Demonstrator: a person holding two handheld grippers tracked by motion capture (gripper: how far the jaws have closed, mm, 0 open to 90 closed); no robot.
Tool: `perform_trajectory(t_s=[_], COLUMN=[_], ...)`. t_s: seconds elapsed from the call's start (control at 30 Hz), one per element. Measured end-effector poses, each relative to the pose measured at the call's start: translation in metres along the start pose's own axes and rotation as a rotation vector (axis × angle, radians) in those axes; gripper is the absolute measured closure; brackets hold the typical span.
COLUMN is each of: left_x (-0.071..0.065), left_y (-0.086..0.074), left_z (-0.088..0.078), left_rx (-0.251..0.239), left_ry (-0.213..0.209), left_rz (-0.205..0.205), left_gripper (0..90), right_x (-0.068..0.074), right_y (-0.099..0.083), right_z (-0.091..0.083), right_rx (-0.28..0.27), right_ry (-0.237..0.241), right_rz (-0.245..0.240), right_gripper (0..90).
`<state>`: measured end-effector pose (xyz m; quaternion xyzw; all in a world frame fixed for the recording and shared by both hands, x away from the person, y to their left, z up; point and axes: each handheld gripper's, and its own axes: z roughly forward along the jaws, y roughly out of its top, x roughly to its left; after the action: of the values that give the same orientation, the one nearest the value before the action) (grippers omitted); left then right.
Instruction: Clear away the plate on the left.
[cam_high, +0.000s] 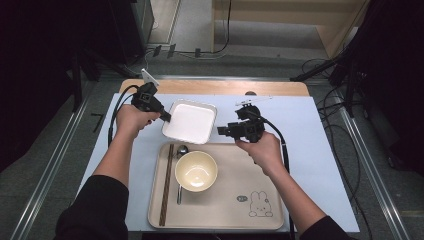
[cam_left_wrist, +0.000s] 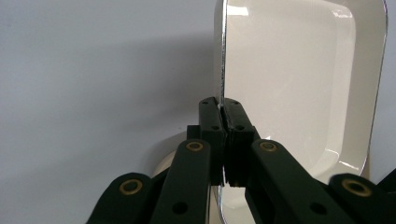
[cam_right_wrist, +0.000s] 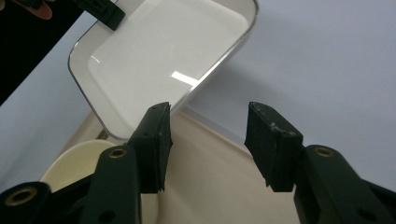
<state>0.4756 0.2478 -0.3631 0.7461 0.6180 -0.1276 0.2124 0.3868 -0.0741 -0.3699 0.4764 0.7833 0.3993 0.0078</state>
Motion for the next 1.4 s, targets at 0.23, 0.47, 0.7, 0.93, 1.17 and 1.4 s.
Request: perform_trajectory(t_s=[0.23, 0.47, 0.7, 0.93, 1.17, 1.4], left_x=[-0.004, -0.009, -0.014, -0.015, -0.016, -0.014], left_y=[0.001, 0.002, 0.002, 0.001, -0.001, -0.008], left_z=[0.007, 0.009, 0.01, 0.01, 0.005, 0.006], left_rx=[0.021, 0.017, 0.005, 0.002, -0.007, -0.029], left_ry=[-0.005, -0.02, -0.03, -0.032, -0.045, -0.075], left_rz=[0.013, 0.028, 0.046, 0.05, 0.102, 0.13], left_gripper=[90.0, 90.0, 89.6, 89.3, 88.6, 88.0], right_x=[0.003, -0.001, -0.006, -0.008, -0.004, -0.005], right_y=[0.011, 0.013, 0.014, 0.021, 0.031, 0.038], right_z=[0.015, 0.029, 0.037, 0.04, 0.041, 0.031], right_rx=[0.067, 0.081, 0.121, 0.165, 0.17, 0.114], right_ry=[-0.048, -0.04, -0.053, -0.071, -0.144, -0.13], right_rz=[0.079, 0.142, 0.205, 0.265, 0.298, 0.306], right_gripper=[57.0, 56.9, 66.3, 74.3, 83.1, 85.9])
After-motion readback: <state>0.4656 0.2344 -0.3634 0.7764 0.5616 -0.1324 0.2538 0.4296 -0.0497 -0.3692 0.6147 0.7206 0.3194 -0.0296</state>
